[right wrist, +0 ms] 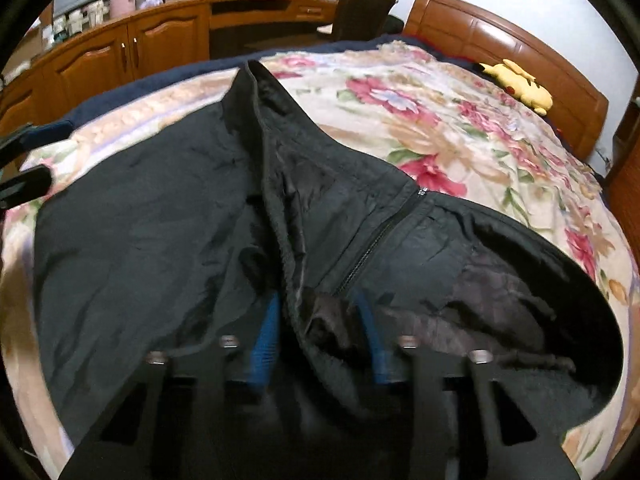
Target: Fold large clothes
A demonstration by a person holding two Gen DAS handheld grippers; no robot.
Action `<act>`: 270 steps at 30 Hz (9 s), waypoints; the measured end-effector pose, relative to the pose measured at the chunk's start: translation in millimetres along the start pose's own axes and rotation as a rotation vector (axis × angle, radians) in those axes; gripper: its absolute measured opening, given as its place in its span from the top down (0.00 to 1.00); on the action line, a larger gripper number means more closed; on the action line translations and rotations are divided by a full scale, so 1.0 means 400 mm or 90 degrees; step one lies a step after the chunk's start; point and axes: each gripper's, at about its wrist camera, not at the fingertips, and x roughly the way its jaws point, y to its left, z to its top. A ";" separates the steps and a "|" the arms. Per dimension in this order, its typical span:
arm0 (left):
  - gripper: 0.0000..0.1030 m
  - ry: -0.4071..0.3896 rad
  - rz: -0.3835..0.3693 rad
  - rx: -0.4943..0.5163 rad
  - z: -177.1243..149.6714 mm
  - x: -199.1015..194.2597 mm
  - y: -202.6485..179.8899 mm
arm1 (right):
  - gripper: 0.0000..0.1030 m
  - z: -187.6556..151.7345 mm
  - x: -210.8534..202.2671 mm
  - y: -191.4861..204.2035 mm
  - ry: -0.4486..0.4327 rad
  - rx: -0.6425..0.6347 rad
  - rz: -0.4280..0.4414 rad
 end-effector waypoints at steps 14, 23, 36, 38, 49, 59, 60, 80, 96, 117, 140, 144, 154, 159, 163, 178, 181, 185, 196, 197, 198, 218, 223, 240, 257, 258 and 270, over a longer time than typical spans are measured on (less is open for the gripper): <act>0.18 0.003 -0.016 -0.014 -0.007 0.005 0.008 | 0.96 0.212 0.079 -0.074 -0.065 0.078 -0.151; 0.18 0.011 -0.027 0.001 -0.011 0.016 -0.018 | 0.47 0.218 0.100 -0.105 -0.068 0.145 -0.132; 0.18 0.006 -0.034 0.010 -0.013 0.013 -0.039 | 0.40 -0.007 -0.166 -0.201 -0.136 0.180 -0.189; 0.18 0.006 -0.034 0.012 -0.013 0.014 -0.040 | 0.40 -0.057 -0.182 -0.210 -0.127 0.177 -0.197; 0.18 0.011 -0.034 0.023 -0.017 0.021 -0.066 | 0.40 -0.165 -0.129 -0.360 -0.040 0.271 -0.199; 0.18 0.021 -0.032 0.028 -0.022 0.037 -0.073 | 0.40 -0.150 0.048 -0.461 0.044 0.386 -0.097; 0.18 0.022 -0.032 0.029 -0.022 0.038 -0.072 | 0.40 -0.153 0.067 -0.471 0.061 0.398 -0.082; 0.18 0.026 -0.033 0.046 -0.029 0.038 -0.094 | 0.93 -0.149 -0.096 -0.415 -0.039 0.297 -0.193; 0.18 0.024 -0.033 0.046 -0.030 0.031 -0.089 | 0.79 -0.177 -0.154 -0.387 -0.048 0.351 -0.332; 0.18 0.033 -0.032 0.051 -0.049 0.015 -0.087 | 0.46 -0.174 -0.211 0.166 -0.117 0.150 -0.045; 0.18 0.039 -0.019 0.037 -0.080 -0.011 -0.040 | 0.45 -0.217 -0.174 0.263 -0.057 0.108 -0.034; 0.18 0.038 -0.012 0.032 -0.096 -0.028 -0.021 | 0.45 -0.223 -0.226 0.270 -0.079 0.112 -0.046; 0.18 0.047 0.015 0.001 -0.155 -0.073 0.036 | 0.45 -0.295 -0.203 0.282 -0.086 0.114 -0.056; 0.18 0.064 0.037 -0.029 -0.192 -0.084 0.072 | 0.45 -0.303 -0.199 0.284 -0.098 0.122 -0.054; 0.18 0.074 0.052 -0.052 -0.213 -0.090 0.089 | 0.45 -0.318 -0.205 0.277 -0.102 0.123 -0.054; 0.18 0.105 0.065 -0.050 -0.224 -0.063 0.082 | 0.45 -0.325 -0.209 0.265 -0.111 0.127 -0.051; 0.18 0.115 0.043 -0.058 -0.209 -0.054 0.090 | 0.45 -0.327 -0.209 0.263 -0.113 0.127 -0.050; 0.37 0.130 0.006 -0.070 -0.195 -0.037 0.091 | 0.45 -0.330 -0.209 0.261 -0.116 0.127 -0.049; 0.83 0.146 0.010 -0.063 -0.181 -0.015 0.062 | 0.45 -0.335 -0.211 0.255 -0.124 0.133 -0.041; 0.89 0.139 0.005 -0.062 -0.174 -0.020 0.056 | 0.45 -0.335 -0.211 0.254 -0.125 0.134 -0.041; 0.90 0.130 0.010 -0.055 -0.166 -0.028 0.049 | 0.45 -0.335 -0.211 0.255 -0.125 0.135 -0.040; 0.95 -0.010 -0.077 0.234 0.143 -0.081 -0.501 | 0.45 -0.518 -0.411 0.062 -0.226 0.291 -0.162; 0.95 0.010 -0.138 0.272 0.135 -0.048 -0.647 | 0.45 -0.591 -0.438 0.000 -0.216 0.328 -0.195; 0.61 0.032 -0.223 0.212 0.057 -0.064 -0.662 | 0.45 -0.642 -0.436 -0.014 -0.210 0.348 -0.202; 0.20 -0.022 -0.139 0.104 -0.011 -0.124 -0.357 | 0.45 -0.526 -0.515 -0.018 -0.239 0.307 -0.204; 0.20 -0.021 -0.136 0.099 -0.019 -0.116 -0.344 | 0.45 -0.504 -0.526 -0.016 -0.245 0.298 -0.203; 0.20 -0.010 -0.089 0.083 -0.079 -0.058 -0.225 | 0.45 -0.204 -0.450 0.008 -0.179 0.188 -0.127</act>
